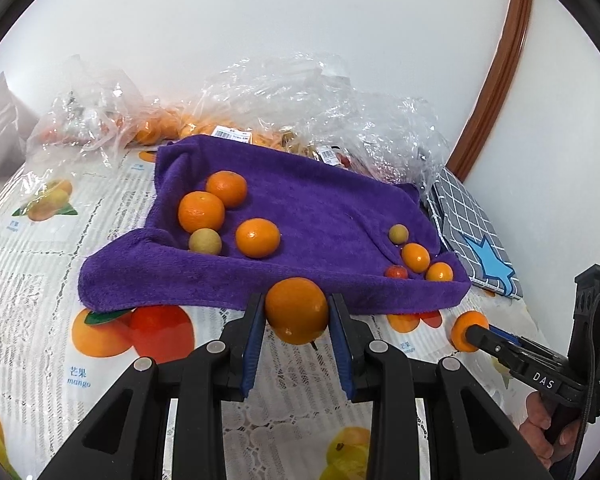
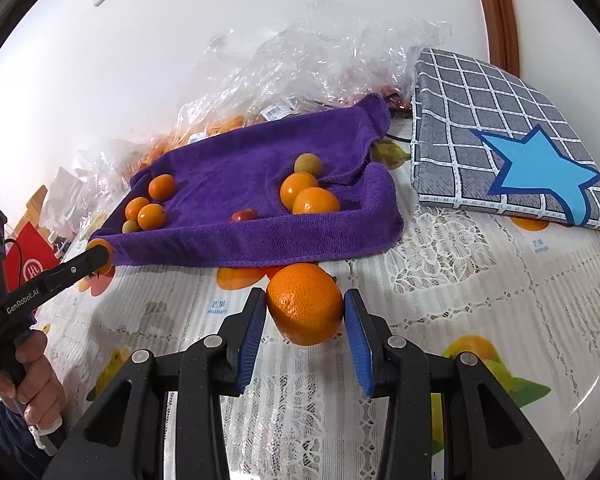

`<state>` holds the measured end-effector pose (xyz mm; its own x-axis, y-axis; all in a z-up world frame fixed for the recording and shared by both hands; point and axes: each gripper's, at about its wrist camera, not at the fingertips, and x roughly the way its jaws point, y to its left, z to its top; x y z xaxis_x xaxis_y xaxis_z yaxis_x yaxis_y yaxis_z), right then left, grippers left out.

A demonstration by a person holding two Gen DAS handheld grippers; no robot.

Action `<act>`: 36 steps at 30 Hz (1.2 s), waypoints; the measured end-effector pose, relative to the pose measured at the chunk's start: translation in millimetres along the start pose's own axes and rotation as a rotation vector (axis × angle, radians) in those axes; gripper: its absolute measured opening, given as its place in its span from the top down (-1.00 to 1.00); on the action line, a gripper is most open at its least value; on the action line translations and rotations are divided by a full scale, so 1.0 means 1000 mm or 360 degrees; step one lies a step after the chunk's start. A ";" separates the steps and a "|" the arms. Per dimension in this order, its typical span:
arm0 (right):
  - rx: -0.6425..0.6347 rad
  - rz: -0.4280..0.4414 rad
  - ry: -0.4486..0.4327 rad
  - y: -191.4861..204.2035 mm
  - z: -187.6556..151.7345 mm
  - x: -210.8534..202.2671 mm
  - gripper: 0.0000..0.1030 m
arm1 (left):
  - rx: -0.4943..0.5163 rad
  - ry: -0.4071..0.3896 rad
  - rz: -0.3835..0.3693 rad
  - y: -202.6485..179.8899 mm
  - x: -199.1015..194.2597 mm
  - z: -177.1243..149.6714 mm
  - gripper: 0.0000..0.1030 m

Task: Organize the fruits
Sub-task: 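Lift both held oranges and carry them over the purple towel, then lower both oranges onto the towel and open both grippers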

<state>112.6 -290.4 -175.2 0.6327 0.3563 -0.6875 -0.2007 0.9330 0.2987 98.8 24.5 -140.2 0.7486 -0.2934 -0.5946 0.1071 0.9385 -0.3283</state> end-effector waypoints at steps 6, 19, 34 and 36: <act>-0.0007 0.0006 -0.0021 0.006 0.005 -0.012 0.23 | -0.0026 -0.0012 0.0024 0.005 -0.005 -0.001 0.41; -0.0115 0.0022 -0.0116 0.031 0.044 -0.030 0.23 | -0.0037 -0.0102 0.0122 0.016 -0.029 0.038 0.41; -0.0159 0.0028 -0.0195 0.042 0.082 -0.022 0.23 | -0.0044 -0.0109 0.0168 0.020 -0.020 0.078 0.41; -0.0162 0.0031 -0.0202 0.041 0.087 -0.019 0.23 | -0.0064 -0.0095 0.0161 0.024 -0.015 0.083 0.41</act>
<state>157.6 -263.0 -91.9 0.7162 0.3708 -0.5912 -0.2845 0.9287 0.2378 144.1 66.5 -78.0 0.7918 -0.1855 -0.5819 0.0039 0.9543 -0.2988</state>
